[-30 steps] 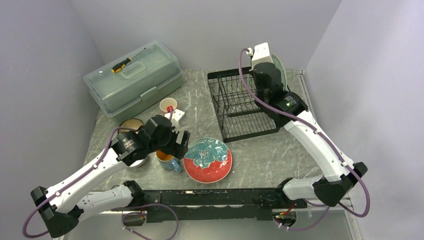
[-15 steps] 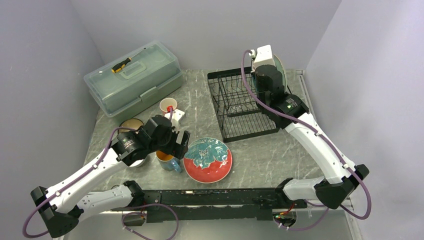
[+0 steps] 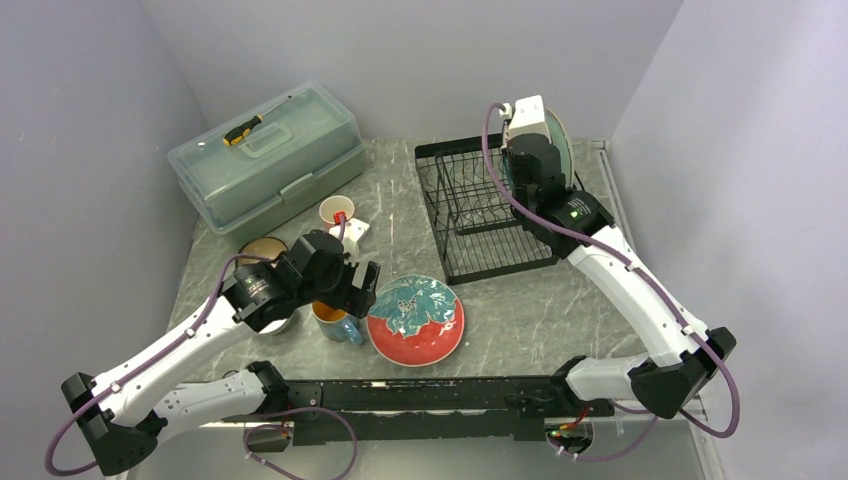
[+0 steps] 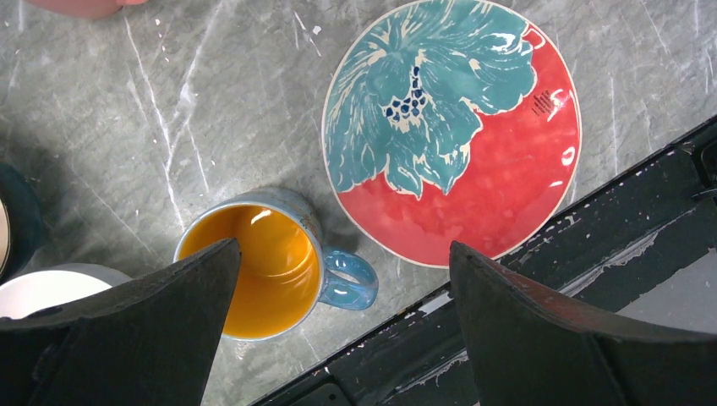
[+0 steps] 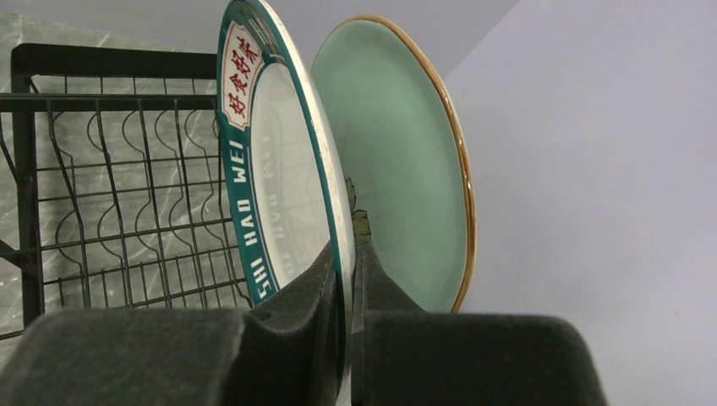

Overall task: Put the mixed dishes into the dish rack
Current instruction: Insert the plate into the dish rack.

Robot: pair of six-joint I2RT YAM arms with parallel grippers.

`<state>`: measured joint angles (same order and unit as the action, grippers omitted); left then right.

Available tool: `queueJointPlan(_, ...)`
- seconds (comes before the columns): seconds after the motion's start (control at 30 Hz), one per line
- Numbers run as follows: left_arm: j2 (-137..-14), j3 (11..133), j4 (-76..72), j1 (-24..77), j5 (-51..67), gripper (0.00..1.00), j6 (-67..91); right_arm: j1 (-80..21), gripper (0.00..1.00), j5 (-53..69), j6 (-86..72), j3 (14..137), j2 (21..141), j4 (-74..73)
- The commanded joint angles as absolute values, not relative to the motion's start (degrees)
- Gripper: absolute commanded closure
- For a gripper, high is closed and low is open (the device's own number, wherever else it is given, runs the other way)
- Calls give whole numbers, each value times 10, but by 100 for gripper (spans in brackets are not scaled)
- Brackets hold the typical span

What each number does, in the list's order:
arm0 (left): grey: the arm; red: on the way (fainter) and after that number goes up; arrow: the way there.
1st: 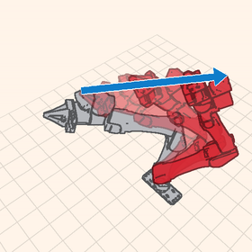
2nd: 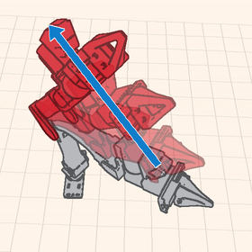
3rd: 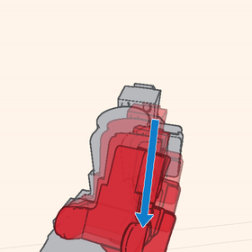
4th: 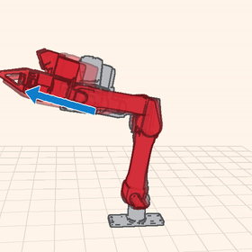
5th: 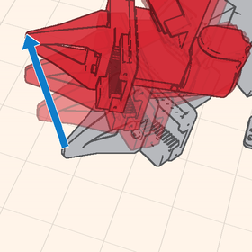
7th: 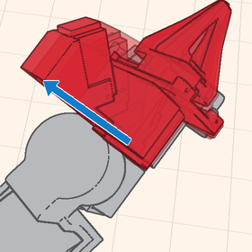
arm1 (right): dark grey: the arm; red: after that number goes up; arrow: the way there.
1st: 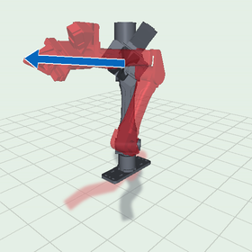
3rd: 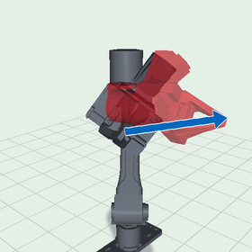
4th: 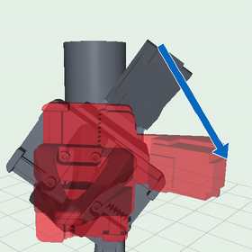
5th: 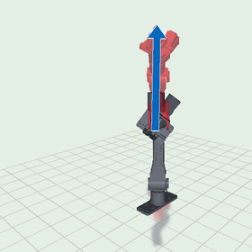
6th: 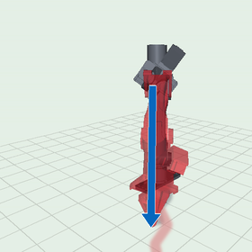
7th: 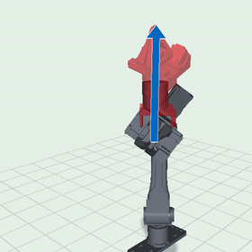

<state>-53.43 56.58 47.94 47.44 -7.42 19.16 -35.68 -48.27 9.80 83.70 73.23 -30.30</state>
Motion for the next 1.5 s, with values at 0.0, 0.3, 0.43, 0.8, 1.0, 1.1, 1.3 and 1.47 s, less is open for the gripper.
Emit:
queueJointPlan(0.0,-528,568,475,475,-84,1,191,-356,100,-466,79,830,712,-293)
queueJointPlan(0.3,-530,569,474,475,-82,0,190,-356,100,-458,49,793,698,-303)
queueJointPlan(0.43,-530,568,474,475,-81,1,191,-356,100,-456,45,793,699,-306)
queueJointPlan(0.8,-526,567,475,475,-82,1,192,-356,98,-445,21,777,695,-303)
queueJointPlan(1.0,-527,568,476,475,-83,1,192,-357,73,-449,18,789,691,-309)
queueJointPlan(1.1,-526,568,475,475,-83,1,192,-357,65,-451,20,795,688,-308)
queueJointPlan(1.3,-526,567,475,475,-83,1,192,-358,53,-451,17,809,684,-313)
queueJointPlan(1.47,-527,567,475,475,-83,0,192,-362,51,-451,16,816,678,-315)
